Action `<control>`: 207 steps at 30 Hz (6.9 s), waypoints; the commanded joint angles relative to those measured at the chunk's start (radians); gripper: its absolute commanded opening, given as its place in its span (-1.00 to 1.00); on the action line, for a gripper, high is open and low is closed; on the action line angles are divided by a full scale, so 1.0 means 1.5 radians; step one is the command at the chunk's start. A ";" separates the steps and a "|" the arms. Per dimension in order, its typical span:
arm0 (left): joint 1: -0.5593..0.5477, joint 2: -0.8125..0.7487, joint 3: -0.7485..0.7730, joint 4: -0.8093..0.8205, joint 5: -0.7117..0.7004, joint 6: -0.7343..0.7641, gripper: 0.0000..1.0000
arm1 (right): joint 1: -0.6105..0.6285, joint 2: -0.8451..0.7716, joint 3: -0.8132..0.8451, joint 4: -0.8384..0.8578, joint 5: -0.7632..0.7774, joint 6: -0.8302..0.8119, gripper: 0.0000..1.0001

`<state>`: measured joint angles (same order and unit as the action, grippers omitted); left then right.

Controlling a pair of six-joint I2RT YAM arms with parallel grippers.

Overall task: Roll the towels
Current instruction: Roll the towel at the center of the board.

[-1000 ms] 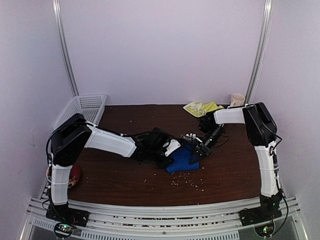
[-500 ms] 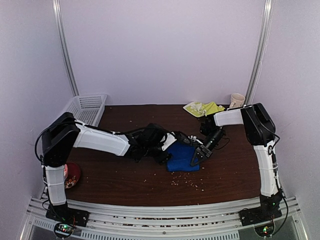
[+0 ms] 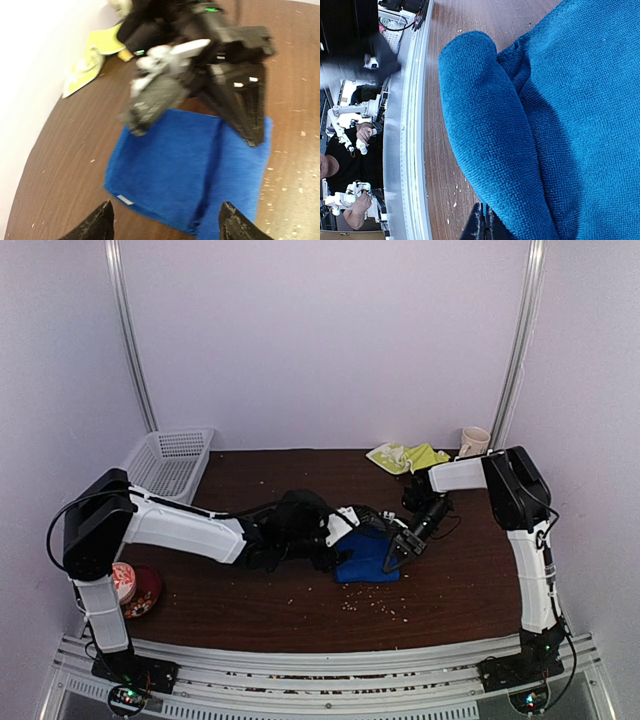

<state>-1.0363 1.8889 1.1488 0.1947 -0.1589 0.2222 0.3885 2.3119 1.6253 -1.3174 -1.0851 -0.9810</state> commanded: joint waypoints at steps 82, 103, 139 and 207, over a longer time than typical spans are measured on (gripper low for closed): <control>0.105 0.285 0.334 -0.242 0.241 -0.078 0.25 | 0.202 -0.498 -0.729 1.167 0.708 -0.118 0.65; 0.118 0.266 0.322 -0.244 0.247 -0.074 0.34 | 0.216 -0.448 -0.669 1.064 0.708 -0.042 -0.82; 0.057 0.083 -0.008 0.127 0.206 0.263 0.92 | 0.020 -0.319 -0.378 0.535 0.319 0.010 -0.91; 0.109 0.281 0.342 -0.242 0.478 0.006 -0.43 | -0.067 -0.115 -0.148 0.093 0.115 -0.044 -0.72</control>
<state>-0.8776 2.2856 1.6241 -0.1600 0.5606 0.2813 0.2947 2.1090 1.3834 -1.1790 -0.9302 -1.0832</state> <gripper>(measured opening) 0.309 0.134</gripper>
